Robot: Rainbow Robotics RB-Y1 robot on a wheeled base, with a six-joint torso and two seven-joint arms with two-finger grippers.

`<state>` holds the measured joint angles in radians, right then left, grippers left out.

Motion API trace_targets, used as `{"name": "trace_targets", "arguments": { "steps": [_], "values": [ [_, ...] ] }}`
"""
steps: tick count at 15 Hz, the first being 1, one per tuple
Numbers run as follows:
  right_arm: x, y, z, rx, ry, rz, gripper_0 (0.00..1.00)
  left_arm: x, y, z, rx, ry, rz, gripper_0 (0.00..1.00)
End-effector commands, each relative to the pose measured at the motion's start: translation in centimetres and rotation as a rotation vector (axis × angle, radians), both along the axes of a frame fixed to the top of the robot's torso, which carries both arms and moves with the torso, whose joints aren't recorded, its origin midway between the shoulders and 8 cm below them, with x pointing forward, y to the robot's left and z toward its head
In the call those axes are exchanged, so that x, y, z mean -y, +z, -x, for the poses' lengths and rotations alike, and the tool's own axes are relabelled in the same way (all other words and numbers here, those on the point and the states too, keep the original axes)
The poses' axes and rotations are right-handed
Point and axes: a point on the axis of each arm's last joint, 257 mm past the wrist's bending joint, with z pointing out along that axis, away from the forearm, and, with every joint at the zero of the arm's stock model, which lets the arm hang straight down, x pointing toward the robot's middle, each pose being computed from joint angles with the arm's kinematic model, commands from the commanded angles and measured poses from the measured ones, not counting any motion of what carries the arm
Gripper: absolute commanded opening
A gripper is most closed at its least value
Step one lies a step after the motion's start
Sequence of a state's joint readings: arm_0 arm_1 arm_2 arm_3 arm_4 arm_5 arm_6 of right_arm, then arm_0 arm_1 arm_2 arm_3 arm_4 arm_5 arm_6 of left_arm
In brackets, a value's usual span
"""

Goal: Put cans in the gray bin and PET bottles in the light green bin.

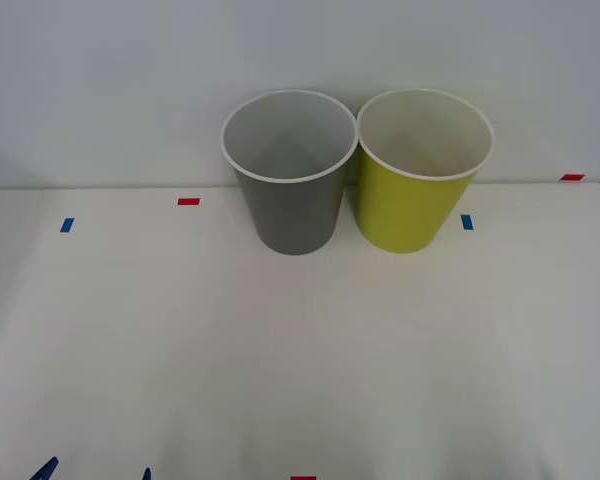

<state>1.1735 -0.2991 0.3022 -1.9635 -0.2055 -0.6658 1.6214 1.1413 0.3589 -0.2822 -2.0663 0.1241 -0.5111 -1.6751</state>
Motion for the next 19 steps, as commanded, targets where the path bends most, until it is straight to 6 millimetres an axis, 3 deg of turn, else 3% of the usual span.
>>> {"name": "trace_targets", "arguments": {
  "steps": [1, 19],
  "values": [
    [0.0, 0.0, 0.0, 0.0, 0.0, 0.0, 1.0, 0.0, -0.01, 0.0, 0.0, 0.0, 0.0, 1.0],
    [0.0, 0.0, 0.0, 0.0, 0.0, 0.0, 1.0, 0.0, -0.01, 0.0, 0.0, 0.0, 0.0, 1.0]
  ]
}}
